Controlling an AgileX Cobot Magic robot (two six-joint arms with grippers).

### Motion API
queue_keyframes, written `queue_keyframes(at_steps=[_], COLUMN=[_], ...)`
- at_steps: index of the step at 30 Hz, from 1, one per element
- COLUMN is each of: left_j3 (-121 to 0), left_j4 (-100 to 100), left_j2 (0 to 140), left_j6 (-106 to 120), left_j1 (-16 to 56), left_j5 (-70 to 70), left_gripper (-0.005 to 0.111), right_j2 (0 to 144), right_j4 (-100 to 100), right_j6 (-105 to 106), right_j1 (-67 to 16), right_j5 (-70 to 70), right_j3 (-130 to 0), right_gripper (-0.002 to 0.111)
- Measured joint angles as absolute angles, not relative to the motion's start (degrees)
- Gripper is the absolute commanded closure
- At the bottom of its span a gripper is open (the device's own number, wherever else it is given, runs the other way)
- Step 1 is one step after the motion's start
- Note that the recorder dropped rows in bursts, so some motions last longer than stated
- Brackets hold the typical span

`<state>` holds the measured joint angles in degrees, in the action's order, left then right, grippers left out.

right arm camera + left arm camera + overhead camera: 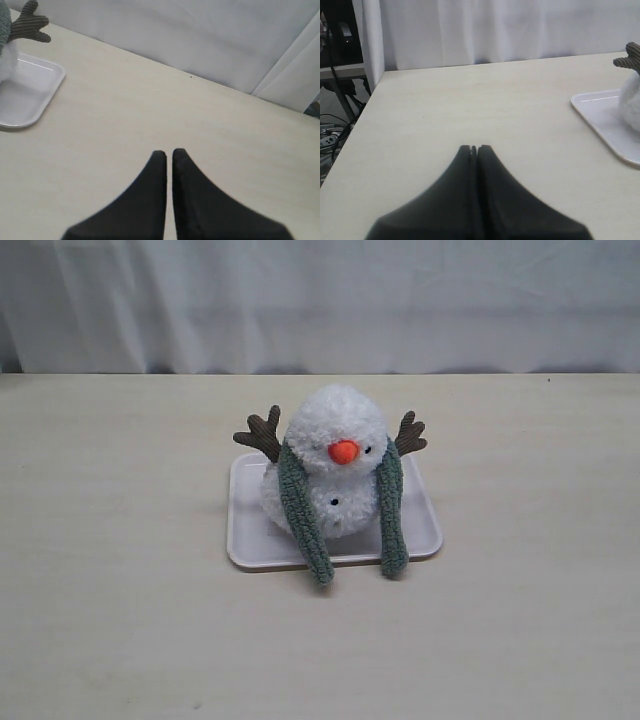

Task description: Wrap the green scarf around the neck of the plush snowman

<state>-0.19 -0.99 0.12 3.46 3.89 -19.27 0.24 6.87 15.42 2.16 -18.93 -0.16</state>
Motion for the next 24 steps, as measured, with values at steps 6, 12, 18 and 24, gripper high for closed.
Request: queue_keyframes(at_steps=[6,12,18,24], left_j3=[-0.19,-0.19,-0.19,-0.19], left_j4=[-0.99,-0.99,-0.99,-0.99], left_j2=[0.12,0.12,0.12,0.12], left_j6=[3.46,3.46,3.46,3.46], left_j1=[3.89,3.89,3.89,3.89], left_j5=[-19.27,-19.27,-19.27,-19.27], left_gripper=[0.107,0.107,0.107,0.107], right_j2=[0.24,0.24,0.24,0.24], right_j4=[2.62,2.17,2.17,2.17], right_j6=[15.42,15.42,15.42,15.42], right_j1=[2.16,2.16,2.16,2.16], right_j5=[-18.82,-18.82,-18.82,-18.94], right_j3=[-0.16,-0.16,-0.16,-0.16], right_gripper=[0.104,0.104,0.104,0.104])
